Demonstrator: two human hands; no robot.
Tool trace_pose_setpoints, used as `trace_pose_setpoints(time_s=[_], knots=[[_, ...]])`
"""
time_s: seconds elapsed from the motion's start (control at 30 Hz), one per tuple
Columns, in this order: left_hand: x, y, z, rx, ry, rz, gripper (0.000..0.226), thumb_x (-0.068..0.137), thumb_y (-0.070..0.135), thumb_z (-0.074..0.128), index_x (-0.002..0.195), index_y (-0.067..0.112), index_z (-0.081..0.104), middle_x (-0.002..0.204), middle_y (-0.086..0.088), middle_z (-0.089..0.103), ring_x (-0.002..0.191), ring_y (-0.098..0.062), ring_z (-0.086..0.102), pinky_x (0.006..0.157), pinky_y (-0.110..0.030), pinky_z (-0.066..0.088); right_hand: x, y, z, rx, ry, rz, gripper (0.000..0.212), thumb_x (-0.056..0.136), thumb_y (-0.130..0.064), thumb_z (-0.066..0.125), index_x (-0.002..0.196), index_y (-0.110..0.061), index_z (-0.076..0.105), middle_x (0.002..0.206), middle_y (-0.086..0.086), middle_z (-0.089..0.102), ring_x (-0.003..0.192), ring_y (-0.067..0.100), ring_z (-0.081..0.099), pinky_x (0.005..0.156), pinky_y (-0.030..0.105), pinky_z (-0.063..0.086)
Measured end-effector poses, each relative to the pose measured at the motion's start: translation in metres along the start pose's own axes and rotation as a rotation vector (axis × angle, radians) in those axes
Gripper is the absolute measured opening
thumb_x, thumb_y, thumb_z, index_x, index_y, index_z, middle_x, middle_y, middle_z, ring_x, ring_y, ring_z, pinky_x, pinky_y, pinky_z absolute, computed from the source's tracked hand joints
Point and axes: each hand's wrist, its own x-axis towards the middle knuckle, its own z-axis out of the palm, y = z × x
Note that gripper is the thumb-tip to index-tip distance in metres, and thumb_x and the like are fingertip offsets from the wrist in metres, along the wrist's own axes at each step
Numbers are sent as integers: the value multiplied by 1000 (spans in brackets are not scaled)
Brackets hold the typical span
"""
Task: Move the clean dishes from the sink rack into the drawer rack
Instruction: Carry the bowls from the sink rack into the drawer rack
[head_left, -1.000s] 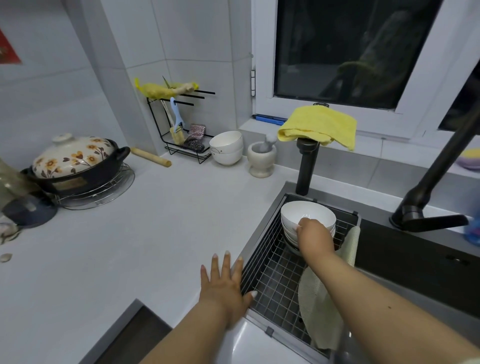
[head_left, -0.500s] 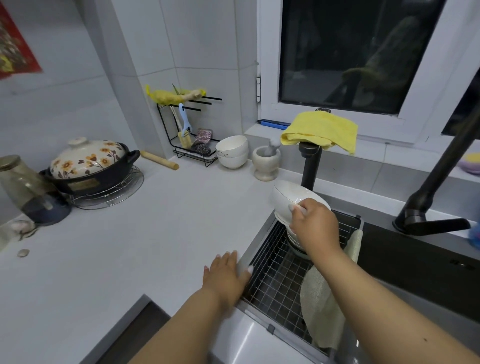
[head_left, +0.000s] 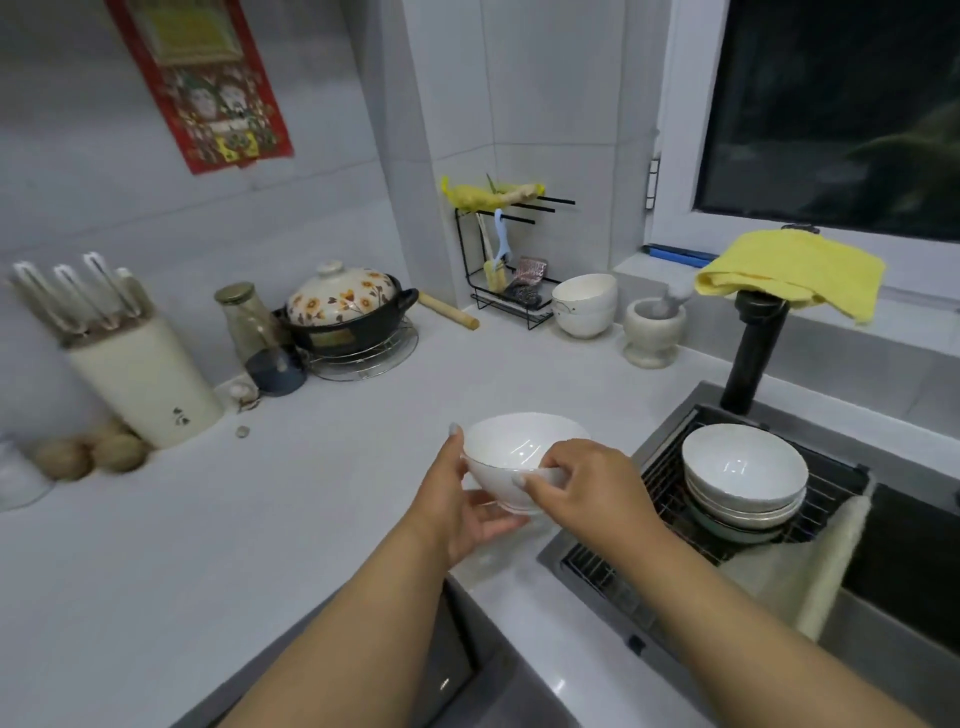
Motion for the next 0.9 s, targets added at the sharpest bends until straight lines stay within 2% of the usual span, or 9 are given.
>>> trace_pose_setpoints(time_s=[0.17, 0.23, 0.3, 0.4, 0.47, 0.57, 0.73, 0.8, 0.9], knots=[[-37, 2, -42, -174, 159, 42, 41, 90, 28, 54, 125, 7, 51, 108, -22, 62, 96, -38, 65, 74, -50, 57, -5, -39, 28, 122, -210, -124, 27, 83, -46, 66, 81, -19, 69, 78, -12, 60, 68, 6, 53, 64, 21, 43], [-53, 1, -62, -196, 225, 78, 41, 90, 25, 50, 128, 9, 49, 111, -21, 60, 98, -39, 63, 70, -49, 57, -9, -55, 38, 244, -215, -95, 26, 86, -47, 62, 89, -23, 70, 88, -17, 62, 66, 2, 56, 64, 17, 45], [-71, 0, -83, -217, 275, 115, 41, 91, 24, 48, 131, 13, 45, 116, -20, 58, 102, -41, 61, 68, -50, 58, -12, -71, 48, 288, -133, -60, 24, 89, -46, 57, 99, -26, 67, 99, -17, 60, 76, 1, 57, 68, 12, 41], [-103, -2, -115, -258, 331, 154, 39, 93, 26, 48, 130, 17, 44, 117, -18, 58, 103, -41, 60, 68, -51, 58, -18, -96, 68, 407, -104, 91, 25, 89, -46, 56, 106, -28, 59, 106, -10, 56, 91, 8, 57, 78, 26, 50], [-126, -5, -137, -281, 356, 176, 35, 94, 28, 47, 128, 18, 45, 116, -17, 58, 103, -40, 60, 73, -52, 57, -26, -113, 86, 508, -216, 237, 31, 86, -51, 58, 105, -27, 56, 108, -3, 57, 90, 14, 61, 77, 36, 55], [-164, -12, -170, -295, 378, 215, 36, 95, 31, 46, 128, 17, 46, 115, -17, 60, 103, -39, 60, 77, -53, 56, -46, -145, 109, 718, -484, 395, 39, 84, -56, 57, 104, -22, 57, 108, 5, 63, 85, 19, 67, 60, 31, 50], [-232, -32, -228, -337, 440, 290, 37, 96, 36, 45, 127, 16, 50, 118, -18, 62, 104, -40, 62, 72, -52, 57, -96, -209, 132, 1014, -858, 528, 39, 91, -52, 50, 113, -20, 59, 103, 15, 65, 92, 28, 67, 72, 37, 55], [-260, -42, -251, -340, 479, 326, 37, 97, 39, 42, 123, 15, 53, 116, -18, 64, 103, -39, 64, 72, -50, 58, -114, -232, 144, 1047, -959, 533, 42, 91, -52, 49, 116, -19, 58, 107, 19, 65, 93, 32, 68, 69, 36, 55], [-303, -57, -282, -334, 554, 370, 36, 98, 42, 40, 116, 16, 56, 111, -17, 67, 99, -37, 66, 66, -46, 58, -143, -266, 165, 1050, -1105, 560, 48, 89, -52, 50, 120, -15, 55, 113, 24, 64, 96, 39, 68, 77, 42, 56]])
